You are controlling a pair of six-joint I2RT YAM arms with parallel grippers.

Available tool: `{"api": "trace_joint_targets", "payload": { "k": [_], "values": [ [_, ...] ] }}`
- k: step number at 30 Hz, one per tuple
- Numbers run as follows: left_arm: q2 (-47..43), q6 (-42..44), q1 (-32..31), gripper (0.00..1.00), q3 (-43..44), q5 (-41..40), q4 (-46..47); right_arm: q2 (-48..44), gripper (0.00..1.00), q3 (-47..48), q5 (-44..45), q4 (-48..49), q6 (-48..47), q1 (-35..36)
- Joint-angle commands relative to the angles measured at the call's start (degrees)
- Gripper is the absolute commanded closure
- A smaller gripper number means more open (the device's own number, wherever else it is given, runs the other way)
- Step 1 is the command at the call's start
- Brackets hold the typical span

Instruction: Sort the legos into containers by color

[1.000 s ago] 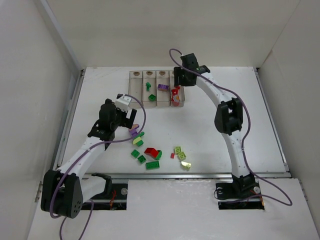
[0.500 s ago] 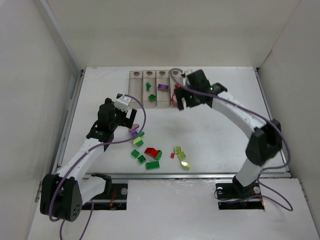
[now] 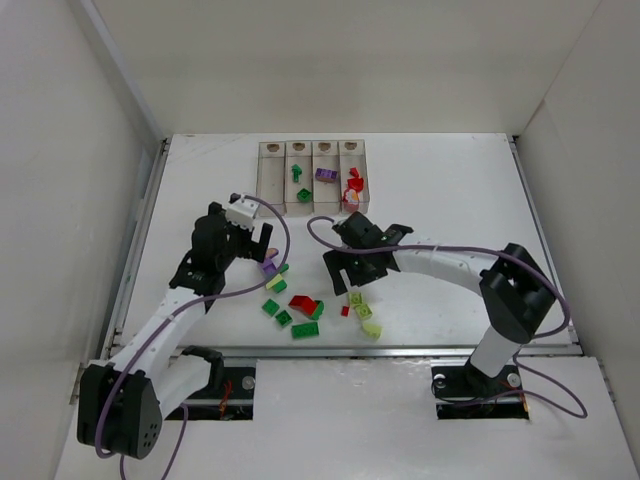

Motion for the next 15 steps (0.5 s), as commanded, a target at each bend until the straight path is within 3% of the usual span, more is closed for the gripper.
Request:
{"api": "trace_joint_targets", "payload": {
  "k": [1,5,11,15],
  "values": [
    [-2.4,-1.3,-0.2,0.00,-0.5,0.3,-0.1,1.1,0.11,0.2,2.3,4.5,3.9,0.0],
    [-3.5,-1.3,-0.2,0.00,-1.1,-0.2,-0.6,2.5,0.20,0.2,2.9,3.8,3.9,0.0],
    [-4.5,-1.3,-0.2,0.00,-1.1,-0.2,-1.7,2.5,0.21,-0.9,4.8,0.4,5.1,0.0],
    [-5.1,-1.3,-0.2,0.00,-1.6,-0.2,-1.7,2.5,0.28,-1.5,4.7,-0.6,5.1,0.0]
  ]
}}
